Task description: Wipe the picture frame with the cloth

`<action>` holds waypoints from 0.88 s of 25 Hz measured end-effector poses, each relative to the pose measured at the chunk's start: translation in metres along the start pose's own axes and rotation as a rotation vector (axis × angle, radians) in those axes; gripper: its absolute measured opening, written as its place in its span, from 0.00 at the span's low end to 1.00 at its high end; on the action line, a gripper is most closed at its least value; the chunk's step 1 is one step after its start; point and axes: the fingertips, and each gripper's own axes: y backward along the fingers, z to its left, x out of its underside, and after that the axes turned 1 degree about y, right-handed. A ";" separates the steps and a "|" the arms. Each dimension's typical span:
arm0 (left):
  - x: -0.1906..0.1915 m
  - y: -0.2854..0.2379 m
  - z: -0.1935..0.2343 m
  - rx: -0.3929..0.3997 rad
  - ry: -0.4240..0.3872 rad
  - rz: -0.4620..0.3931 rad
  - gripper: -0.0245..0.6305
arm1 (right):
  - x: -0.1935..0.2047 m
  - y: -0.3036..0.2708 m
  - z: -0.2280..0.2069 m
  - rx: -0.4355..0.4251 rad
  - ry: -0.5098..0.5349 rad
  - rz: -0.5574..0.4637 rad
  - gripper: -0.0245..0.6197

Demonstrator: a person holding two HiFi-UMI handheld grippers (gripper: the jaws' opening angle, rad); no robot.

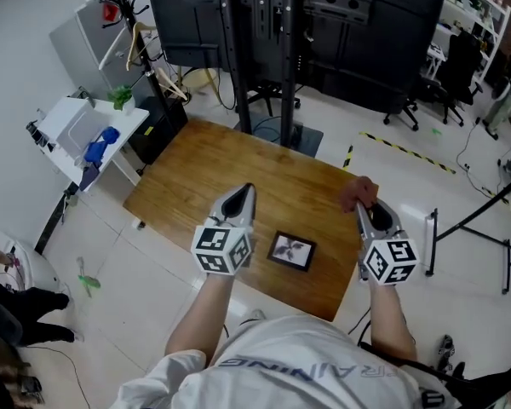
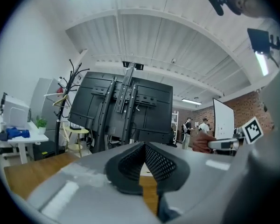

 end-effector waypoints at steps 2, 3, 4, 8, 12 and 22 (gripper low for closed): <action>0.001 -0.001 -0.002 0.000 -0.005 -0.002 0.04 | -0.004 0.002 -0.002 0.005 0.008 -0.007 0.20; 0.001 -0.002 -0.003 0.002 -0.005 0.002 0.04 | -0.005 0.003 -0.003 0.008 0.010 -0.008 0.20; 0.002 -0.002 -0.004 0.005 -0.005 0.005 0.04 | -0.005 0.004 -0.004 0.009 0.010 -0.007 0.20; -0.001 -0.002 -0.006 0.012 0.017 0.003 0.04 | -0.005 0.006 -0.003 0.009 0.015 -0.003 0.20; -0.001 -0.003 -0.008 0.014 0.017 0.006 0.04 | -0.004 0.005 -0.004 0.009 0.016 0.000 0.20; 0.004 0.001 -0.009 0.012 0.019 0.016 0.04 | -0.003 0.005 0.000 0.004 0.018 -0.002 0.20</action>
